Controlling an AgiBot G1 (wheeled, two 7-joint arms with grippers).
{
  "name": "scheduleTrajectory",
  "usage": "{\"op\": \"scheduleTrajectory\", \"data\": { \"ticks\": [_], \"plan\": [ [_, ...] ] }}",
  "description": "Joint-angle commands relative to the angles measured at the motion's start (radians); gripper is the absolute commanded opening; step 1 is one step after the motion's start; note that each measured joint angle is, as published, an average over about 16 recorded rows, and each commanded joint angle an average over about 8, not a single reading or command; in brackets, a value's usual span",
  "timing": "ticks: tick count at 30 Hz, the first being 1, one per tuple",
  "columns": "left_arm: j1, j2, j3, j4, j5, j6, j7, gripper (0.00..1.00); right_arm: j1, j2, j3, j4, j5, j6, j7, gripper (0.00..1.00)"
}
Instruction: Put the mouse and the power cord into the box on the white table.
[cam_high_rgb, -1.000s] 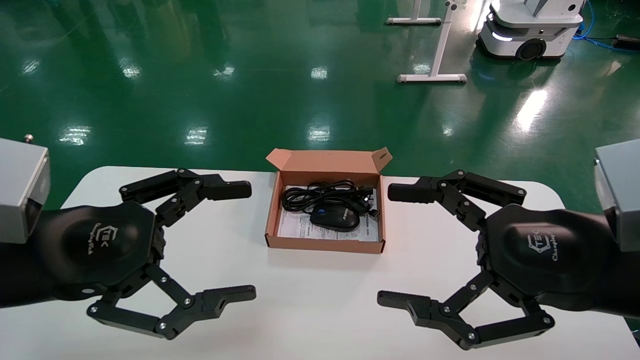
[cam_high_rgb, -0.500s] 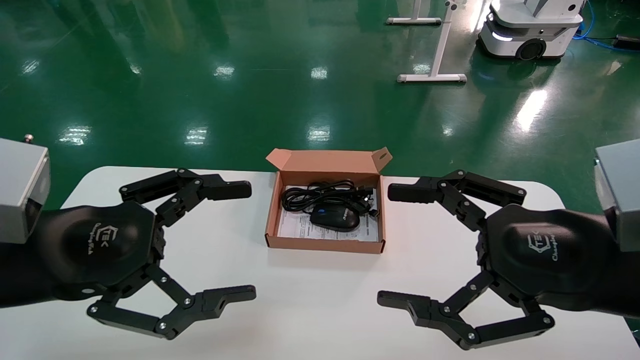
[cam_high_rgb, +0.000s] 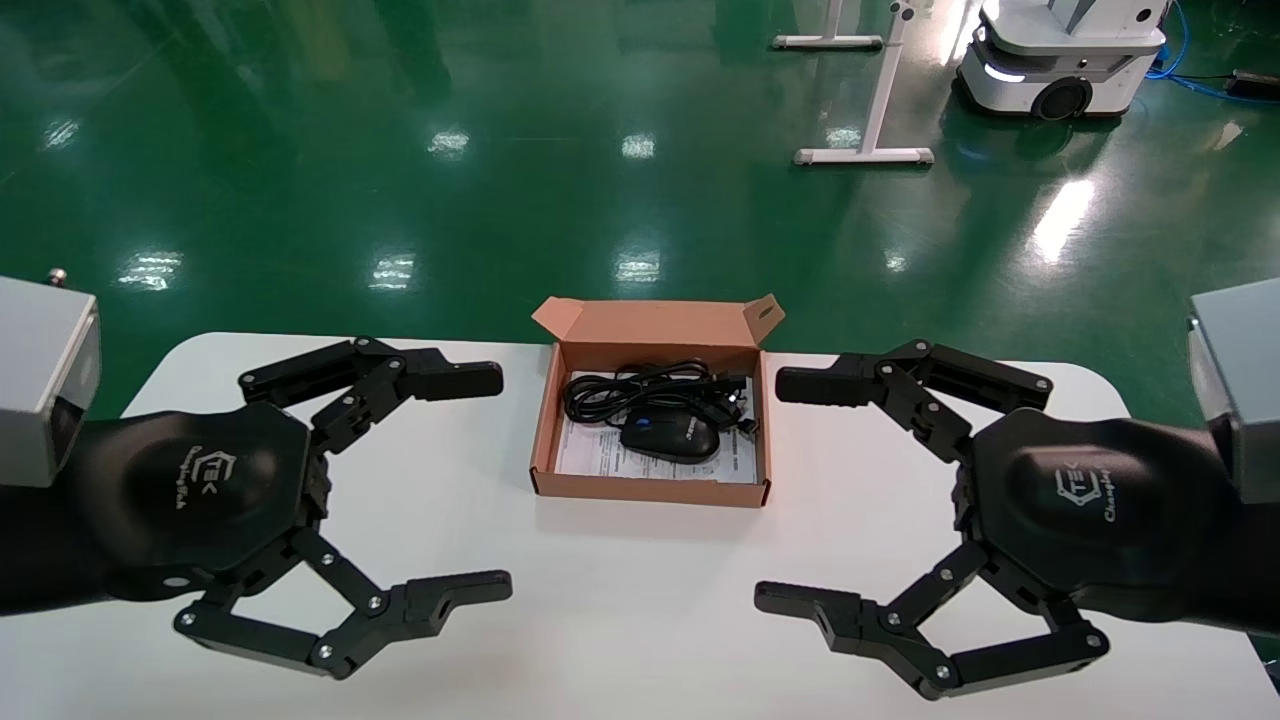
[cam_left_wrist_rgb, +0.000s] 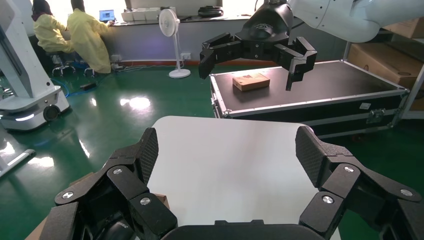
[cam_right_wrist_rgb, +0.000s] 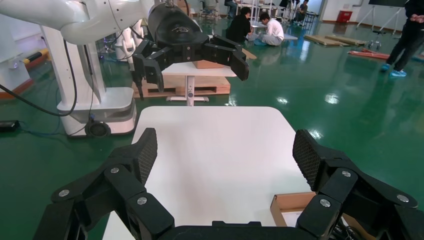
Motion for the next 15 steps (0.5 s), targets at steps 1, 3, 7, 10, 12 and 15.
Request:
{"op": "scheduleTrajectory", "data": {
  "ticks": [1,3,7,10,12,15],
  "plan": [
    [0.000,0.000,0.000,0.000,0.000,0.000,0.000,1.00,0.000,0.000,0.000,0.000,0.000,0.000,0.000,1.00],
    [0.000,0.000,0.000,0.000,0.000,0.000,0.000,1.00,0.000,0.000,0.000,0.000,0.000,0.000,0.000,1.00],
    [0.000,0.000,0.000,0.000,0.000,0.000,0.000,1.00,0.000,0.000,0.000,0.000,0.000,0.000,0.000,1.00],
    [0.000,0.000,0.000,0.000,0.000,0.000,0.000,1.00,0.000,0.000,0.000,0.000,0.000,0.000,0.000,1.00],
    [0.000,0.000,0.000,0.000,0.000,0.000,0.000,1.00,0.000,0.000,0.000,0.000,0.000,0.000,0.000,1.00],
    [0.000,0.000,0.000,0.000,0.000,0.000,0.000,1.00,0.000,0.000,0.000,0.000,0.000,0.000,0.000,1.00]
  ]
}}
